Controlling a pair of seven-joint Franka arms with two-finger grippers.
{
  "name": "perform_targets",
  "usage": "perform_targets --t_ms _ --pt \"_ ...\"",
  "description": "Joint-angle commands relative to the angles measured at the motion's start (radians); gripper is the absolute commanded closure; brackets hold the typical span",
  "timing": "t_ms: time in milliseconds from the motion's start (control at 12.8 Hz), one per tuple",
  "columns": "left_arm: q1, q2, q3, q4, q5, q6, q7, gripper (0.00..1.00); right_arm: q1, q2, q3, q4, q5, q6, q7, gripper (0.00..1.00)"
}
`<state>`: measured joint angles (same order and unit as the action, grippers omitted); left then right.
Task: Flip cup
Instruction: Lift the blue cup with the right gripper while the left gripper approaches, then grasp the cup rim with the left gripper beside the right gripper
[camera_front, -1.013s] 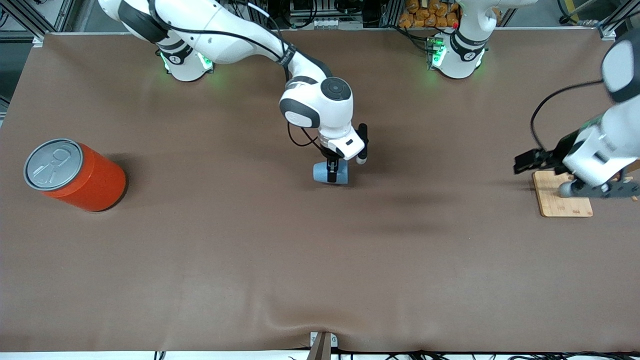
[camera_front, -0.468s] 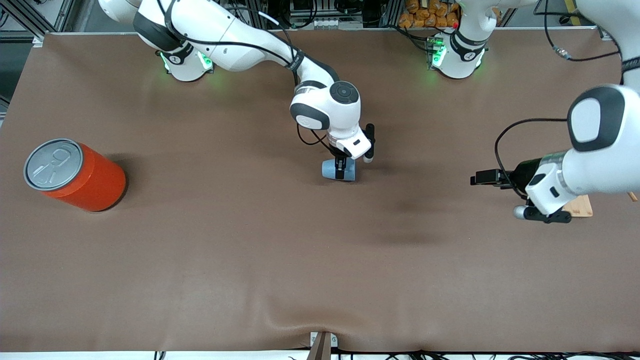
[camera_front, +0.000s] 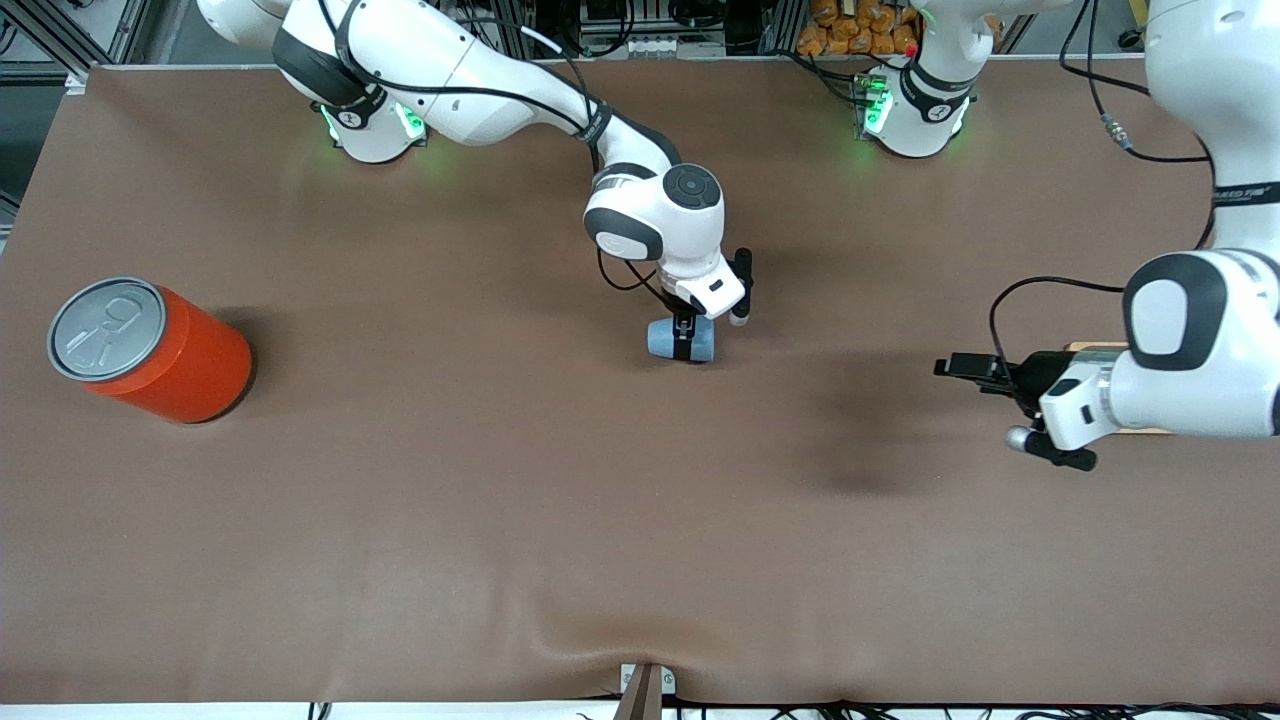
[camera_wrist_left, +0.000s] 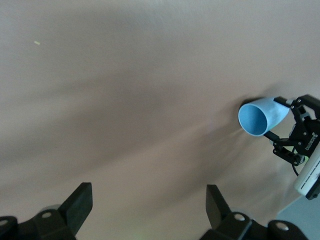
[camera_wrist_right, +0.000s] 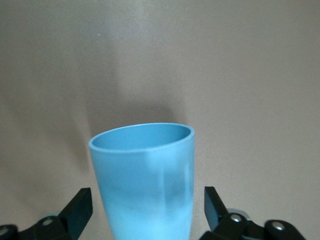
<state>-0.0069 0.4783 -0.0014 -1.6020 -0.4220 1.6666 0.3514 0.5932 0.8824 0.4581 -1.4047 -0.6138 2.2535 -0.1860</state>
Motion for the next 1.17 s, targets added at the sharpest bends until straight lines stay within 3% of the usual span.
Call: perform_targets --t_ms 0,156,312,468,779,1091 --pt "-0.007 -0.010 -0.028 -0.076 -0.079 -0.010 -0.003 0.00 0.000 0.010 -0.002 0.032 -0.023 -0.017 0.028 0.00" --pt "-0.010 -0.015 -0.052 -0.142 -0.151 -0.007 -0.008 0.00 -0.004 -0.012 0.002 0.032 -0.012 -0.032 0.026 0.00" --pt "-0.015 -0.026 -0.113 -0.199 -0.199 0.045 -0.015 0.00 -0.024 -0.031 0.054 0.033 -0.012 -0.115 0.022 0.00" --pt "-0.036 -0.043 -0.158 -0.269 -0.207 0.175 -0.049 0.00 -0.097 -0.052 0.164 0.032 -0.014 -0.214 0.017 0.00" --pt "-0.093 -0.027 -0.198 -0.332 -0.290 0.364 -0.068 0.00 -0.342 -0.072 0.471 0.033 -0.023 -0.477 0.019 0.00" --pt "-0.226 0.020 -0.198 -0.332 -0.334 0.494 -0.190 0.00 -0.611 -0.074 0.664 0.033 -0.058 -0.590 0.022 0.00"
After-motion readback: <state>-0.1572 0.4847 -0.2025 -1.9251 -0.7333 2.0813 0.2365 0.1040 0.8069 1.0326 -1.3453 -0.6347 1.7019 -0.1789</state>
